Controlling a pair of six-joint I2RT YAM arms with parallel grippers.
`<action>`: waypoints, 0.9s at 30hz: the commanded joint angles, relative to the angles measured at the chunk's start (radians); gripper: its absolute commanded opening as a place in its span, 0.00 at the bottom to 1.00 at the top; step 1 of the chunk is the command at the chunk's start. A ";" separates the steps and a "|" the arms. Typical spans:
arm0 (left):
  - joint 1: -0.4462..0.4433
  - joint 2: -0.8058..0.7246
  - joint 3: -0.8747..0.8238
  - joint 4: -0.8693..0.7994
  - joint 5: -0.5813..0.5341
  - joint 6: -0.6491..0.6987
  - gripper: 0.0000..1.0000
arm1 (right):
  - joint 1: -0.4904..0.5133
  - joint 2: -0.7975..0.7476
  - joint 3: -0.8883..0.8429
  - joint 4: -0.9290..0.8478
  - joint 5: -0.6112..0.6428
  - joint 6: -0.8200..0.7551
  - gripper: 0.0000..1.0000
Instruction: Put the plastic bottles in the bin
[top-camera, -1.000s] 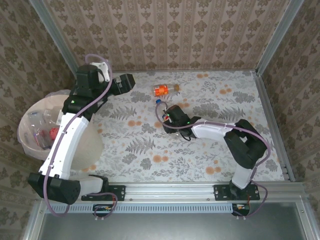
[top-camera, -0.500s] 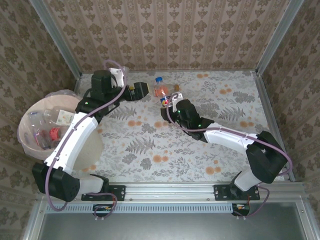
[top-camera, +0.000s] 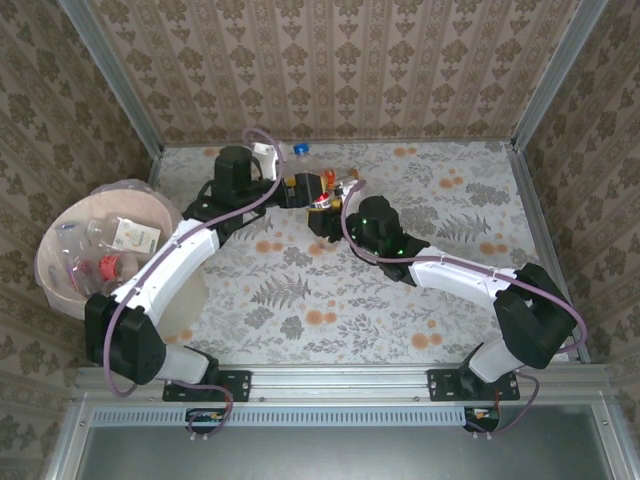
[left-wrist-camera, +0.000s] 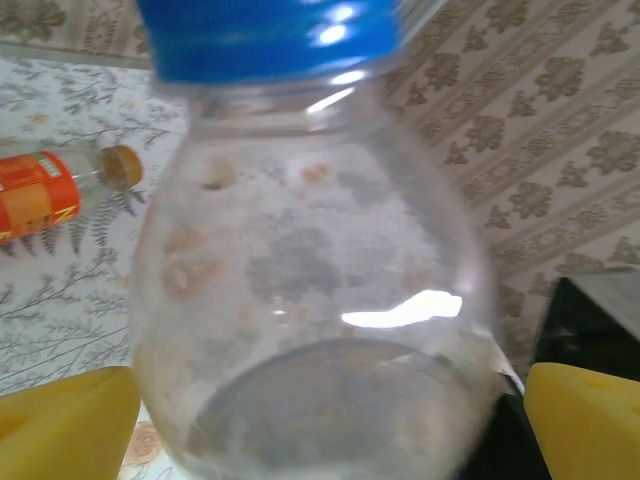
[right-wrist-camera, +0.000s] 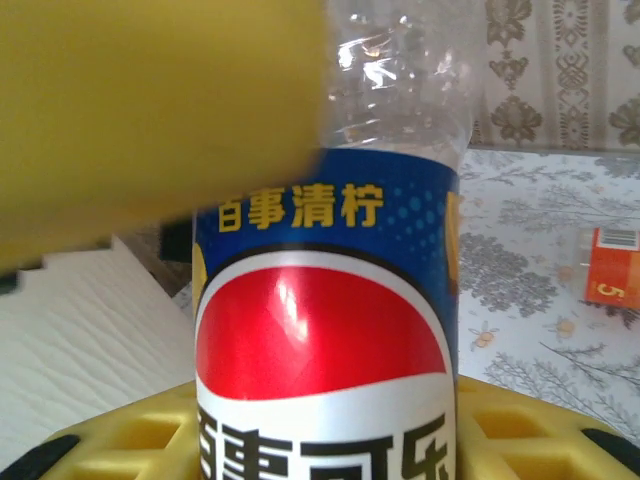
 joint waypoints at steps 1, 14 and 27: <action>-0.002 0.000 0.016 0.046 -0.079 -0.048 1.00 | 0.002 -0.013 0.015 0.066 -0.076 0.029 0.46; -0.008 0.038 0.026 0.091 -0.023 -0.054 0.71 | 0.001 0.011 0.066 0.006 -0.086 0.024 0.54; 0.001 0.010 0.063 -0.012 -0.209 0.001 0.60 | -0.052 -0.104 0.058 -0.124 -0.104 -0.076 0.97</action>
